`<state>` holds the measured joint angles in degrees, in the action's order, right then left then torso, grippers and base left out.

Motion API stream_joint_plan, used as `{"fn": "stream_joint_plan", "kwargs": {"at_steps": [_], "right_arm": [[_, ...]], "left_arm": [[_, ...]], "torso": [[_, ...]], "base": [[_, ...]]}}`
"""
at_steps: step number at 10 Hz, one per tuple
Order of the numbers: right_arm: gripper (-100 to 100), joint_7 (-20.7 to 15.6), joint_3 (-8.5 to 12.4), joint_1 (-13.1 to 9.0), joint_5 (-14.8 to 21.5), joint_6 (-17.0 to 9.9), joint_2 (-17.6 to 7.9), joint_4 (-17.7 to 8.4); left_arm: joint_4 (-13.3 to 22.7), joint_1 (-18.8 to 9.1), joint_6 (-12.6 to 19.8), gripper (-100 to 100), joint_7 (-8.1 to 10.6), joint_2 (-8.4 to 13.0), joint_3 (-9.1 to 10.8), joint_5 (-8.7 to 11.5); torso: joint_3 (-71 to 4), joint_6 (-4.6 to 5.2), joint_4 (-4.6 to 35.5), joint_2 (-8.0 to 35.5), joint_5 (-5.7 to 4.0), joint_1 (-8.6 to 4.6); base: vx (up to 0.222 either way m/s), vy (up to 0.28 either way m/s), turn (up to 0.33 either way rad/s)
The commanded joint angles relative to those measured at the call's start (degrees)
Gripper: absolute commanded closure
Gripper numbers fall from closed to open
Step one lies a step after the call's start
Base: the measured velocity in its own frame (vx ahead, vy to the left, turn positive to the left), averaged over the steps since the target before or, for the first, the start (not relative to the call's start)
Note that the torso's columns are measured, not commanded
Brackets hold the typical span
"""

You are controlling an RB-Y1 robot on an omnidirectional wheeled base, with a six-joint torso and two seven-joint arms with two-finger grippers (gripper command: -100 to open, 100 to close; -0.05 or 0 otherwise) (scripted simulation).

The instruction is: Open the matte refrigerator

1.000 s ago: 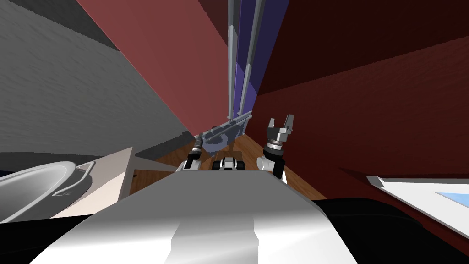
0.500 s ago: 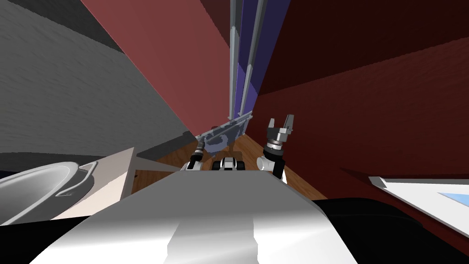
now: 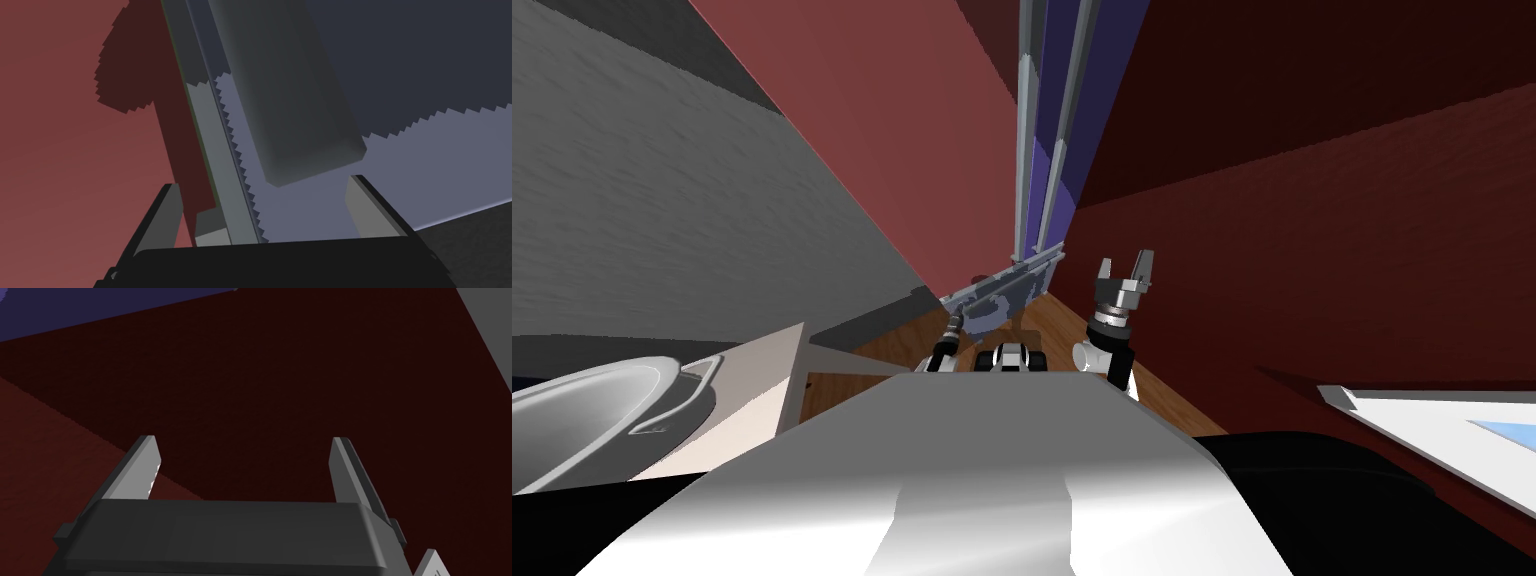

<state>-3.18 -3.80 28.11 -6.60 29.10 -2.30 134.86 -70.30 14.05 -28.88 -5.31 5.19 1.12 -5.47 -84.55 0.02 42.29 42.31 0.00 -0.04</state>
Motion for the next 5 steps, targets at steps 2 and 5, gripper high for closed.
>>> {"fn": "stream_joint_plan", "kwargs": {"at_steps": [2,5], "right_arm": [[0,0.0,0.0,0.0,0.0,0.0,0.0,0.0],[0,0.0,0.0,0.0,0.0,0.0,0.0,0.0]], "left_arm": [[4.1,-0.7,-0.3,-100,0.06,-1.5,-0.17,0.1],[7.1,-3.1,-0.4,-100,-0.57,-2.1,1.35,0.6]], "torso": [[0.0,-0.01,0.0,0.0,0.0,0.05],[0.0,-0.02,0.0,0.0,-0.01,0.01]], "base": [[0.003,0.016,-0.005],[-0.01,0.011,-0.041]]}}
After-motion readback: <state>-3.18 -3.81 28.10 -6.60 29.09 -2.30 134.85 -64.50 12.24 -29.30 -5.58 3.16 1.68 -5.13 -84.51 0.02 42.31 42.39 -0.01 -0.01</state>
